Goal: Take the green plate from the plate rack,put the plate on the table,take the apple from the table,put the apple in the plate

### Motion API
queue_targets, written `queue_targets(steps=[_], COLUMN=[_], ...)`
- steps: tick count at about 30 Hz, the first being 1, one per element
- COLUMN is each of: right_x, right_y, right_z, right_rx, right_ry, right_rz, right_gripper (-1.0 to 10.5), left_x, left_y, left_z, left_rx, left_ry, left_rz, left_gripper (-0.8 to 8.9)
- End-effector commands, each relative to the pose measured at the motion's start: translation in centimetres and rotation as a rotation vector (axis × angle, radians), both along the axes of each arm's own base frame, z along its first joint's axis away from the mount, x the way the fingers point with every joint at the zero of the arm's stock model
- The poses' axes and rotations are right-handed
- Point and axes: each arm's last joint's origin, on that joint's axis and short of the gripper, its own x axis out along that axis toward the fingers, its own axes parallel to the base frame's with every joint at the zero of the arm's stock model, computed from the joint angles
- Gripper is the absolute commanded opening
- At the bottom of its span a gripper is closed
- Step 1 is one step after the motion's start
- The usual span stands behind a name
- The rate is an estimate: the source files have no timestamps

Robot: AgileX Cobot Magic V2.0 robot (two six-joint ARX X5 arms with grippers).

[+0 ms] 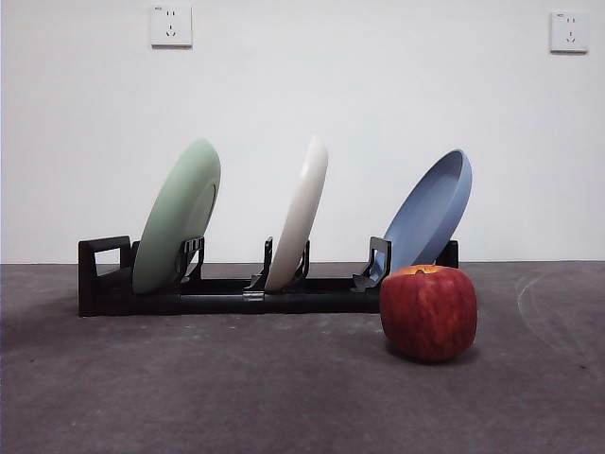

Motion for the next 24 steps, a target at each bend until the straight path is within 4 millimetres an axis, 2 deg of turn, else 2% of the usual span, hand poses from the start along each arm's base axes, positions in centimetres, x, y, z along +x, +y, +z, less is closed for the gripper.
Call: queue_targets(steps=[1,3,5,6,13,18,24], right_x=[0.5,1.2,1.7,1.9,2.9,3.8,4.7], right_y=[0.3,0.7,1.1,1.2,2.4,3.1,3.8], right_z=[1.7,2.7,3.6,4.0,5.4,5.3,4.9], right_rx=[-0.099,-0.124,-0.138,-0.148,-0.194,-0.210,-0.213], right_ry=[-0.046,-0.047,-0.051,-0.060,-0.086,-0.069,-0.042], right_rz=[0.065,0.098,0.115,0.122,0.150,0.153,0.185], right_gripper=[2.1,3.5,4.7,5.1,5.4,5.3,5.3], left_x=[1.2,2.2,3.4,3.9,7.2,10.3,14.3], left_y=[0.0,-0.1,-0.1,-0.1,-1.0,-2.2,-4.1], left_z=[1.5,2.4,3.1,3.3,3.7,3.0,2.2], left_rx=[0.111,0.134,0.140,0.148,0.158,0.205,0.208], left_ry=[0.015,0.060,0.099,0.104,0.150,0.188,0.152], left_rz=[-0.045,-0.055,-0.055,-0.060,-0.111,-0.077,-0.072], left_gripper=[0.24,2.30,5.28,5.77,5.71,5.71,5.71])
